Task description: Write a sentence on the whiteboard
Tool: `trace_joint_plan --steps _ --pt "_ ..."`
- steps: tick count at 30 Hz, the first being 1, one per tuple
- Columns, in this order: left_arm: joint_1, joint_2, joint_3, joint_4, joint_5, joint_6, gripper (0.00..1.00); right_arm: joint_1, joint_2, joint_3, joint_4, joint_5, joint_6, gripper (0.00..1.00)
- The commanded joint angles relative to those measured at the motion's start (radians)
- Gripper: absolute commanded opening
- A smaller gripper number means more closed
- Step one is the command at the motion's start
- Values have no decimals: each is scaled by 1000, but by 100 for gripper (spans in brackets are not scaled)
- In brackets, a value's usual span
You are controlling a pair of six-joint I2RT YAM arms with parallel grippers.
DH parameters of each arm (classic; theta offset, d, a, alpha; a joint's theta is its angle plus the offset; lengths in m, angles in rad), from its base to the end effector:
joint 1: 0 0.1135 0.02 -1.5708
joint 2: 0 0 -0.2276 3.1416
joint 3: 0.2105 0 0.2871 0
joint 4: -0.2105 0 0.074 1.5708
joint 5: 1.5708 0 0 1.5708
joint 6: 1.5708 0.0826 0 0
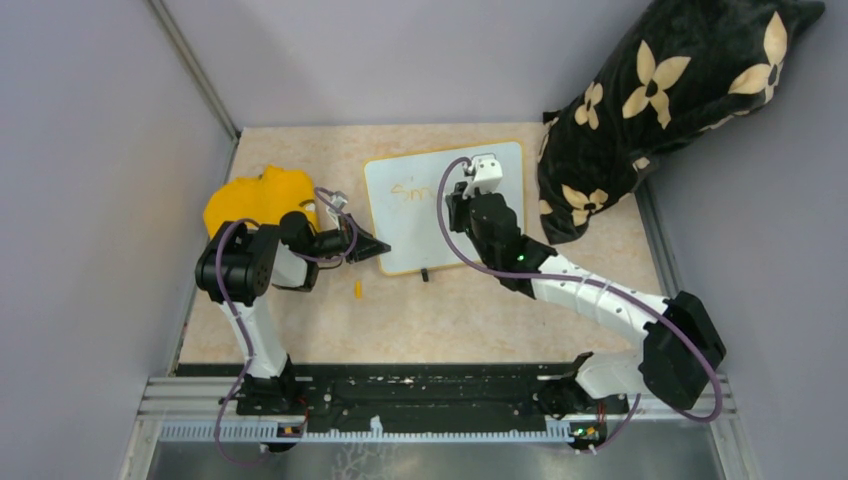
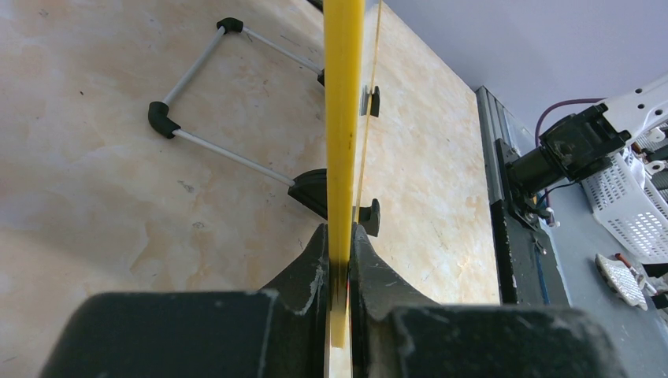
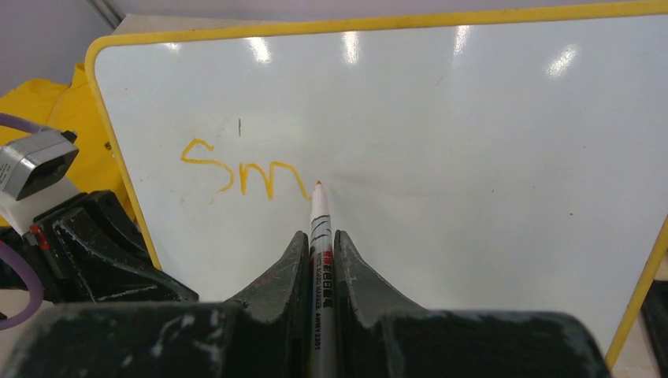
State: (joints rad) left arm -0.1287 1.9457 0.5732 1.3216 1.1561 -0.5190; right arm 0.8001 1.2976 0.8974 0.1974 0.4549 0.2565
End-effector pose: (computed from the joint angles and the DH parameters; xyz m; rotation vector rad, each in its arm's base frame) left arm 0.3122 -0.1166 0.0564 0.6302 1.6750 -1.4007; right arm 0.2947 0.2514 0.2487 -0.1505 1.7606 0.3665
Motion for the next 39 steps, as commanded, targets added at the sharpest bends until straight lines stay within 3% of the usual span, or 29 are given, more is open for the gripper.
trace_joint_plan --steps 1,39 --pt "0 21 -4 -30 -22 42 0 -19 -22 62 36 9 -1 0" --pt "0 22 -3 -32 -24 42 0 -67 99 145 74 -65 42 0"
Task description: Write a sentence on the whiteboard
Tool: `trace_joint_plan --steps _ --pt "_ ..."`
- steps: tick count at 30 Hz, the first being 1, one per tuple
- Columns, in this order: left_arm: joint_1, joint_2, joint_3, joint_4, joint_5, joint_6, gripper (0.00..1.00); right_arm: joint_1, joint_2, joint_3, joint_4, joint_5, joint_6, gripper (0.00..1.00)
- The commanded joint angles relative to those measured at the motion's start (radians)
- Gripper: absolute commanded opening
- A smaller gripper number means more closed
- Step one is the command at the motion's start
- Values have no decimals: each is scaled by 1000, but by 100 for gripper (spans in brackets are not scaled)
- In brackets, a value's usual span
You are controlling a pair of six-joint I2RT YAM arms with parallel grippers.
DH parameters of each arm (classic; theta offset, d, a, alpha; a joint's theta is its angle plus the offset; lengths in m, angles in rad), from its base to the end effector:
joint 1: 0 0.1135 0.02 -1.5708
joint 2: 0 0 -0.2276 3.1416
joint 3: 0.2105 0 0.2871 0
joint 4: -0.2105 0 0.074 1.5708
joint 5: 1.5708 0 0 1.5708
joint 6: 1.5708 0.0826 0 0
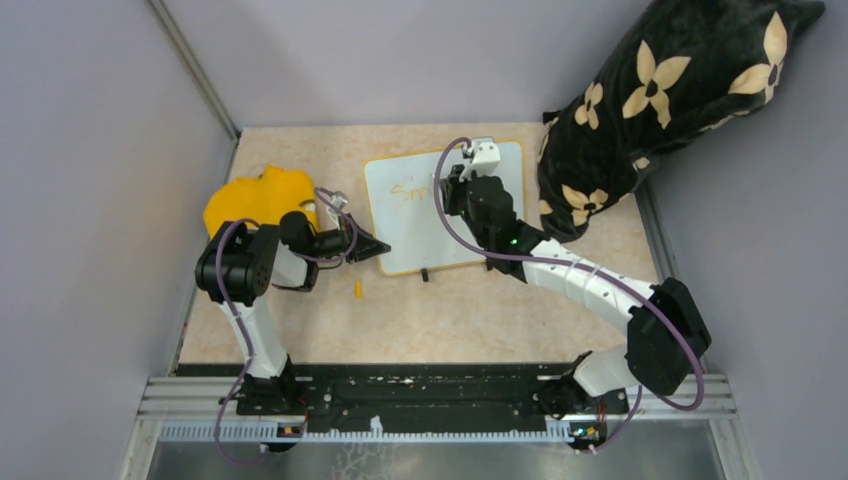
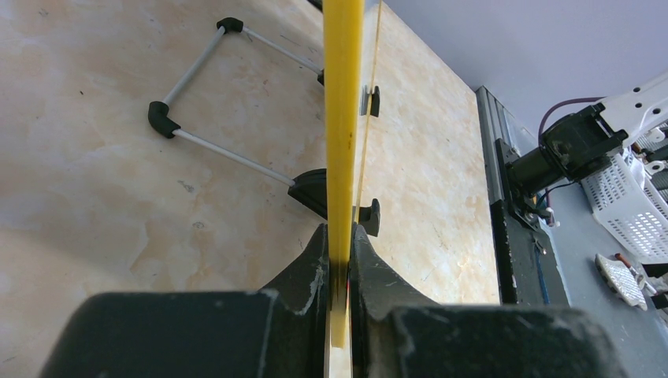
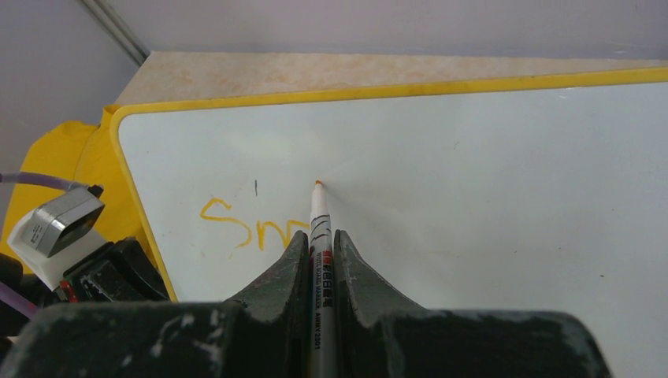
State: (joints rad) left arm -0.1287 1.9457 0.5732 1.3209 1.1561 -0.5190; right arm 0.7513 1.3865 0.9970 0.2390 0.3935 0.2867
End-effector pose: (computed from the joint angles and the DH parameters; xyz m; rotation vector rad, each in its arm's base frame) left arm 0.3122 -0.1166 0.0563 0.6298 1.6756 -1.4010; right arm 0.3208 0.2563 0.2636 -0.1081 1.7254 0.4317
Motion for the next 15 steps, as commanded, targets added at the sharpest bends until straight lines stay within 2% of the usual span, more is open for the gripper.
trace_joint_plan --steps 1,7,15 --pt "0 22 -3 -32 -24 41 0 -20 10 44 31 -3 14 0" --pt "0 22 -3 -31 -24 40 0 -22 -1 31 29 -9 18 0" --pt "0 23 -3 -31 -24 40 0 -20 -93 -1 21 -32 33 0"
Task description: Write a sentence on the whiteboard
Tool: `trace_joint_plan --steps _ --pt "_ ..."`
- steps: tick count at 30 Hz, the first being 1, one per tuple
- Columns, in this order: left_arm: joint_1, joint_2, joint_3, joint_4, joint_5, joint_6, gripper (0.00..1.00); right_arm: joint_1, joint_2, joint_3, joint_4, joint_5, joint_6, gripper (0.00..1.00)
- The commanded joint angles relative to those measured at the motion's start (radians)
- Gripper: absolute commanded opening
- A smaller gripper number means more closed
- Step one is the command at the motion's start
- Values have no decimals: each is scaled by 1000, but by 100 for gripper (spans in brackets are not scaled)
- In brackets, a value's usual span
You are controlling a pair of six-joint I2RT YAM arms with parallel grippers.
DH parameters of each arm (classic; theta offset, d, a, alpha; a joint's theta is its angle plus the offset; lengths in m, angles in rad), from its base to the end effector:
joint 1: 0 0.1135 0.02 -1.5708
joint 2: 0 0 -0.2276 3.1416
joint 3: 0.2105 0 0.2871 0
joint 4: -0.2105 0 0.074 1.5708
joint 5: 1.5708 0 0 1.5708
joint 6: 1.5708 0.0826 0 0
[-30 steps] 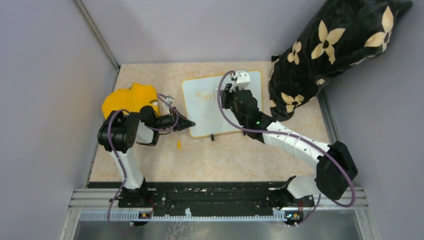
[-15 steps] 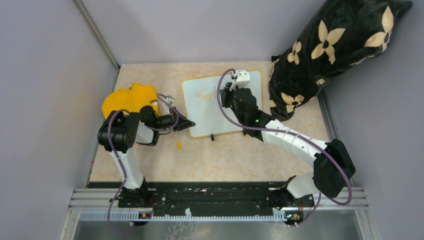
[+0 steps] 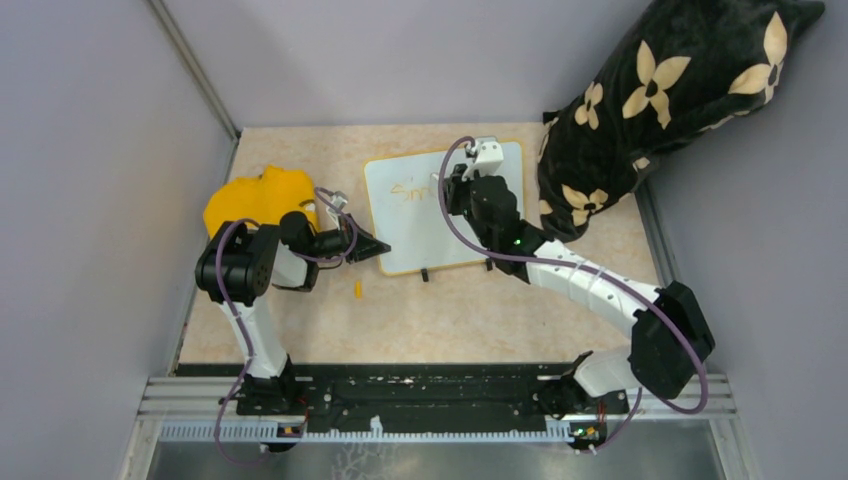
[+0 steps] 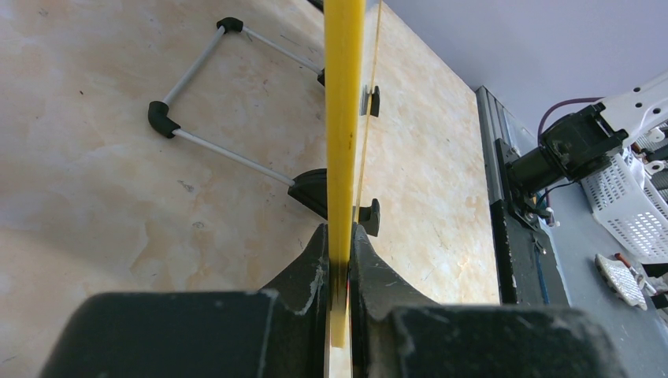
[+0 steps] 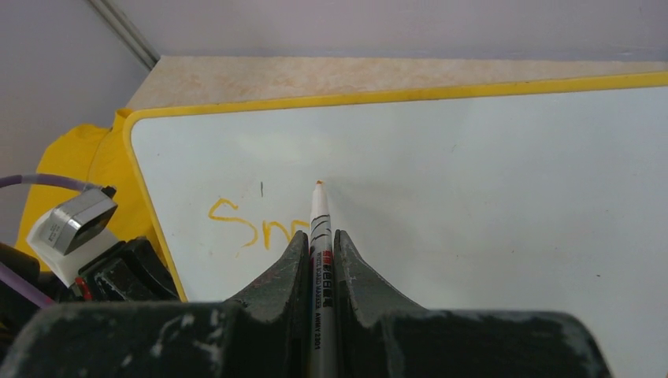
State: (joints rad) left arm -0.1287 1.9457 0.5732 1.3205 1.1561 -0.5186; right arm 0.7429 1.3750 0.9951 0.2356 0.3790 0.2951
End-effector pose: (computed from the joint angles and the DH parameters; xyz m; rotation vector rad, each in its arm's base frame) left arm 0.3122 -0.1166 0.0563 0.6299 1.6758 -1.4009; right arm 0.3211 0.2534 0.2667 -0.1025 1.7220 0.4469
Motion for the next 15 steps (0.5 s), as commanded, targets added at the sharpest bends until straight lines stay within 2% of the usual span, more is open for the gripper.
trace_joint_plan --steps 1,15 --pt "0 22 -3 -31 -24 40 0 -11 -95 -8 23 -20 27 0" --pt "0 23 -3 -32 -24 40 0 -12 -82 -43 -26 -50 34 0"
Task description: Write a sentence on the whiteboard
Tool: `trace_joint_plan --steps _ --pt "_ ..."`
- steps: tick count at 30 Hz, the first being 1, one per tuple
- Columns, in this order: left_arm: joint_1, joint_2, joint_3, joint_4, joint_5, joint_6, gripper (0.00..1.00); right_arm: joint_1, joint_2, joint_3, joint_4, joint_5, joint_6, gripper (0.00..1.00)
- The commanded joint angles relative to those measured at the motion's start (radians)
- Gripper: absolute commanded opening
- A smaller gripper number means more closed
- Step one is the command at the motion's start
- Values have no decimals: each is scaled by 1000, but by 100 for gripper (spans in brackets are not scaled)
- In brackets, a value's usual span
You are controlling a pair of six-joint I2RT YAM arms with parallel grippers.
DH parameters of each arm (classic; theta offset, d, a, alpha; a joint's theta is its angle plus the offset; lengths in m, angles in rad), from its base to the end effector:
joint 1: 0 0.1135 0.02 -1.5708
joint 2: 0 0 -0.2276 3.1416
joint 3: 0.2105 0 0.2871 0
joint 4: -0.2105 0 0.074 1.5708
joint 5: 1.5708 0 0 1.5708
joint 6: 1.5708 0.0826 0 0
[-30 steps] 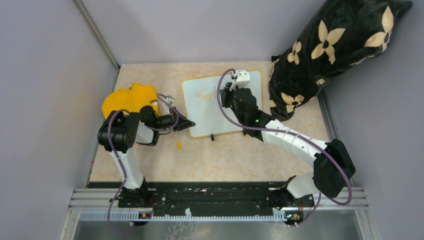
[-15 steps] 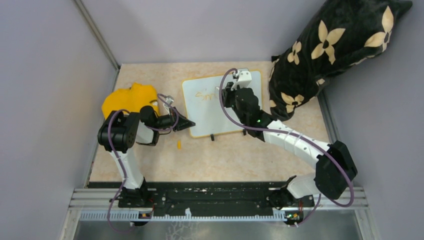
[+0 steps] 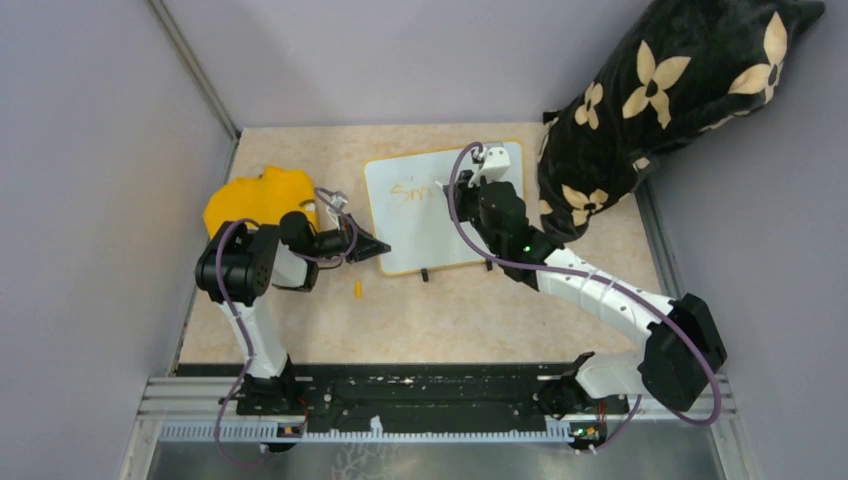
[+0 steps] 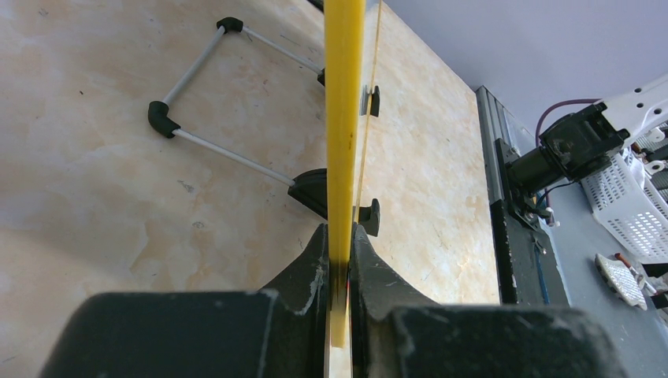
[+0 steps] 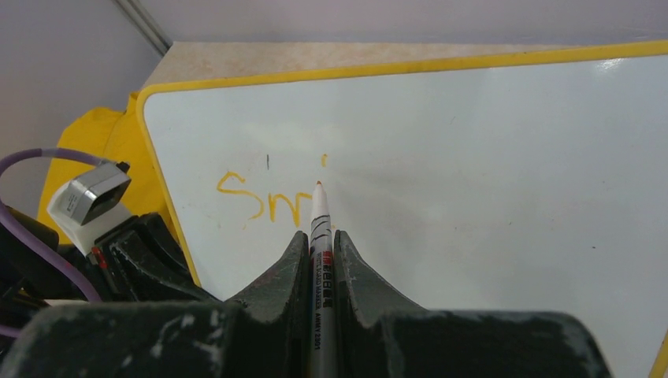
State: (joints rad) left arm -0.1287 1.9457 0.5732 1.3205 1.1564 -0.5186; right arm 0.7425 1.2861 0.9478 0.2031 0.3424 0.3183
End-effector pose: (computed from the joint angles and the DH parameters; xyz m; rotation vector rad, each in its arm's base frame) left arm 0.3122 -0.1166 0.0563 0.6302 1.6757 -1.4011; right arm 0.3070 0.2441 0.2749 -0.1072 1.7199 0.4985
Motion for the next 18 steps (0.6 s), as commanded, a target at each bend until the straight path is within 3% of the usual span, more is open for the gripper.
trace_joint_plan --steps 1,18 --pt "0 22 -3 -31 -24 40 0 -11 12 5 6 -13 11 0" --pt "0 22 -3 -35 -24 40 0 -11 61 28 38 8 10 0"
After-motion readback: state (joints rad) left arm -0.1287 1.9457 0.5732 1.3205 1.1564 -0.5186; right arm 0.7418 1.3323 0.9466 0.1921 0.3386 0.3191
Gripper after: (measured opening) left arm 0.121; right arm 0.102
